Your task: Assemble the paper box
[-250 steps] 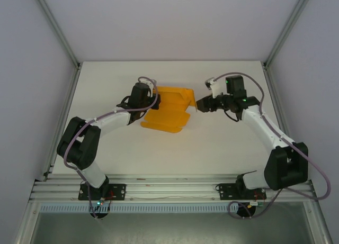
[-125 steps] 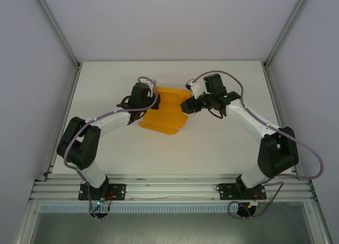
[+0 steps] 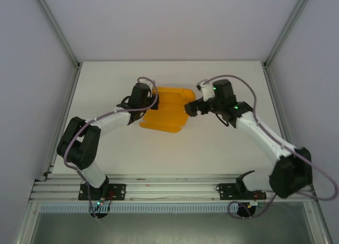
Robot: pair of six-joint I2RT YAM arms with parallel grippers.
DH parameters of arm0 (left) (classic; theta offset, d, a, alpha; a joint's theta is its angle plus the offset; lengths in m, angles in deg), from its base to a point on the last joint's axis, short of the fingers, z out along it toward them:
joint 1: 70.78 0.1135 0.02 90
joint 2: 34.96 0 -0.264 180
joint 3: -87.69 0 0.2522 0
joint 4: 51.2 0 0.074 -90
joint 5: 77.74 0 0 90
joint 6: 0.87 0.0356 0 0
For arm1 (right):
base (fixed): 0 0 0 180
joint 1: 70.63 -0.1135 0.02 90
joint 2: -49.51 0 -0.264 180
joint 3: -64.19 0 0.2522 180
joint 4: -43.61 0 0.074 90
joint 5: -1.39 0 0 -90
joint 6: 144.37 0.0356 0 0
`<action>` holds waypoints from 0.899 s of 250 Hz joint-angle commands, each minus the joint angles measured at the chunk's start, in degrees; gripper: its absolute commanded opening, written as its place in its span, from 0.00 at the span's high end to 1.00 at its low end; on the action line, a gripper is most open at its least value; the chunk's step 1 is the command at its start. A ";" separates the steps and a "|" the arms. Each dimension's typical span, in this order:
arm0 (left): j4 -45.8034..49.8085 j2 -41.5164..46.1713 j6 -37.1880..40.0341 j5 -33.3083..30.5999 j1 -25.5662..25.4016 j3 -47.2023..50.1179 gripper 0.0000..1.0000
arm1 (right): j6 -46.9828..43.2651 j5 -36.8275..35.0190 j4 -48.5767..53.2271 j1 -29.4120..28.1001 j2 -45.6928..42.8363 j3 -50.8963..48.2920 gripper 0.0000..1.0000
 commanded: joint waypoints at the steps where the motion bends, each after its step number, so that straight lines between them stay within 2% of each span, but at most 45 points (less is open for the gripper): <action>1: -1.03 1.49 -0.14 0.04 0.21 0.32 1.00 | 3.32 -2.59 -9.70 4.56 -7.59 -6.08 0.00; 24: -1.20 1.61 -0.02 0.96 0.26 0.25 1.00 | 4.75 -2.43 -8.75 10.27 -8.14 -7.04 0.00; 43: -1.12 1.66 0.40 1.25 0.26 0.22 1.00 | 2.24 -0.28 -6.09 11.93 -4.84 -5.72 0.02; 60: -0.86 1.66 0.56 1.22 0.26 0.01 1.00 | -0.40 5.81 -3.05 11.94 -1.22 -3.27 0.10; 94: -0.74 1.35 0.56 1.27 0.22 -0.27 1.00 | -6.16 23.04 2.73 11.41 7.68 3.02 0.30; 105: -0.40 1.24 0.57 1.39 0.26 -0.56 1.00 | -8.61 26.25 3.81 10.63 9.26 4.15 0.34; 122: -0.76 1.13 0.47 1.78 0.26 -0.67 1.00 | -10.96 26.16 3.93 8.62 11.13 5.16 0.42; 167: -0.72 1.13 0.41 2.27 0.16 -1.11 1.00 | -12.51 24.60 5.57 4.90 15.86 8.98 0.46; 184: -0.58 1.16 0.49 2.30 0.13 -1.20 1.00 | -11.89 24.78 4.86 4.21 16.83 9.64 0.51; 225: -0.60 1.26 0.45 1.96 -0.27 -1.08 1.00 | -9.82 22.48 1.59 1.59 18.65 10.42 0.51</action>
